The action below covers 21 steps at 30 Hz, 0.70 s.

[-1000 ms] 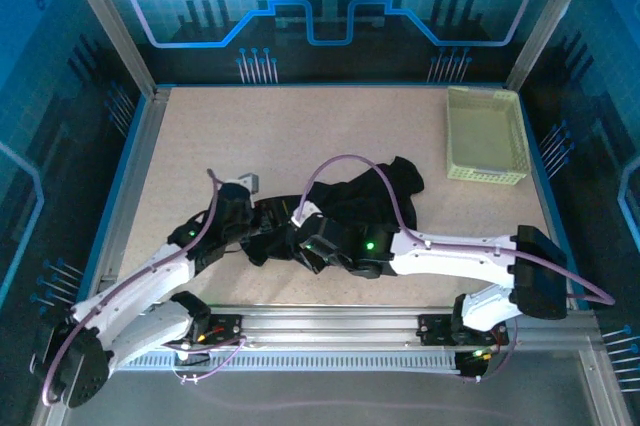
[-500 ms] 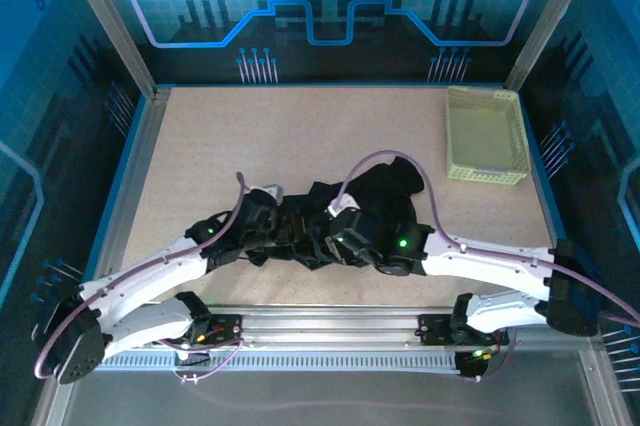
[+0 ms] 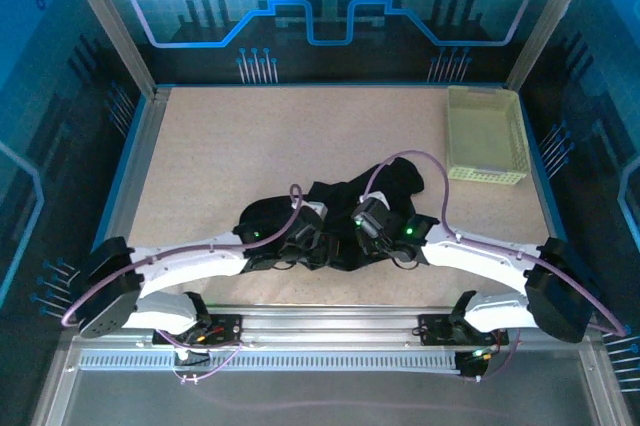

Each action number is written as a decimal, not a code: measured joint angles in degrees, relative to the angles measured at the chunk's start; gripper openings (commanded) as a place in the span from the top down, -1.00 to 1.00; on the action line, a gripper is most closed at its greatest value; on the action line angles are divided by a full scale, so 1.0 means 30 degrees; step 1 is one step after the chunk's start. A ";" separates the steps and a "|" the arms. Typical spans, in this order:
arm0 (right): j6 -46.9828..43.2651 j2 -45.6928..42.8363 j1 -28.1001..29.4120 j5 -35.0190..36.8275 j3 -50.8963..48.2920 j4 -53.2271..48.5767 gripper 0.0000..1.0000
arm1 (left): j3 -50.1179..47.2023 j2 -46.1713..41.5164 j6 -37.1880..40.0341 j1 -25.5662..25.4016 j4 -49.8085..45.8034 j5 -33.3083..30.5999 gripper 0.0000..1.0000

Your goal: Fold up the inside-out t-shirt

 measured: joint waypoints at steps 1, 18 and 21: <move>-0.0007 0.0000 -0.0109 -0.0051 0.0015 0.0051 0.84 | 0.0073 0.0226 0.0022 0.0000 0.0153 0.0000 0.17; 0.0670 -0.0226 -0.1515 0.0619 0.0583 -0.2339 0.13 | -0.2652 0.0255 0.0423 0.0015 0.3993 0.2164 1.00; 0.0896 -0.1137 -0.0350 0.0721 0.0583 -0.3366 0.17 | -0.3592 -0.0539 0.0415 -0.0022 0.4903 0.2521 1.00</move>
